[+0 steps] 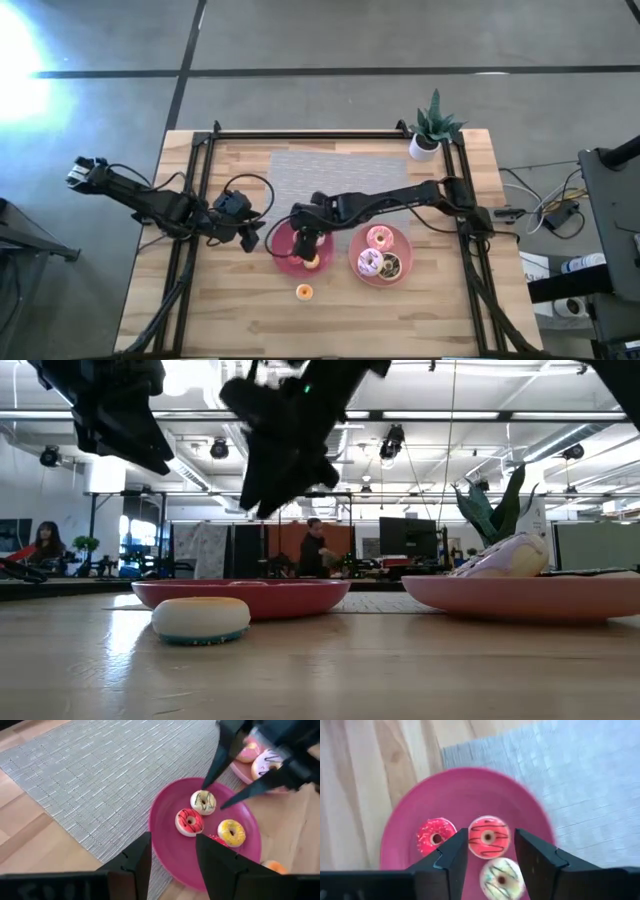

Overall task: Pick & Place donuts
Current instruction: Put the small blue donut on the pink plate

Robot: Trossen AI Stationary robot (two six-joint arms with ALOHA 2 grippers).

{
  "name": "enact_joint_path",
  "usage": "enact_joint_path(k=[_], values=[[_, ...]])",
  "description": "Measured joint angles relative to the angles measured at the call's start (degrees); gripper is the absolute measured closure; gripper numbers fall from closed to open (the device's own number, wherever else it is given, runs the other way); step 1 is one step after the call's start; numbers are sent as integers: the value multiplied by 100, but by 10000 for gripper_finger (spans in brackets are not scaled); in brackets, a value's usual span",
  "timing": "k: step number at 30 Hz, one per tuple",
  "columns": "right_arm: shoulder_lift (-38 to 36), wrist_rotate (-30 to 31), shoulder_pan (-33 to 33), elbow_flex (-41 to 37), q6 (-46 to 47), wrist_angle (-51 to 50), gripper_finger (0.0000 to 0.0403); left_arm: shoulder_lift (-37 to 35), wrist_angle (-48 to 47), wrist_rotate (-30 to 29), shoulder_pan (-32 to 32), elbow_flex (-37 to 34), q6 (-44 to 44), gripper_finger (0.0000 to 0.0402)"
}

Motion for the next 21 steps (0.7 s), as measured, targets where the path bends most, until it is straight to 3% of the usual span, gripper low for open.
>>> enact_joint_path(k=[6,13,21], values=[[-467,277,130,-98,-264,-214,248,27,51,2,0,0,-458,275],[-1201,741,263,-840,-383,-336,250,167,262,81,-12,-2,-1041,275],[-2510,905,323,-2438,205,-224,253,910,1562,572,-558,6,-114,275]])
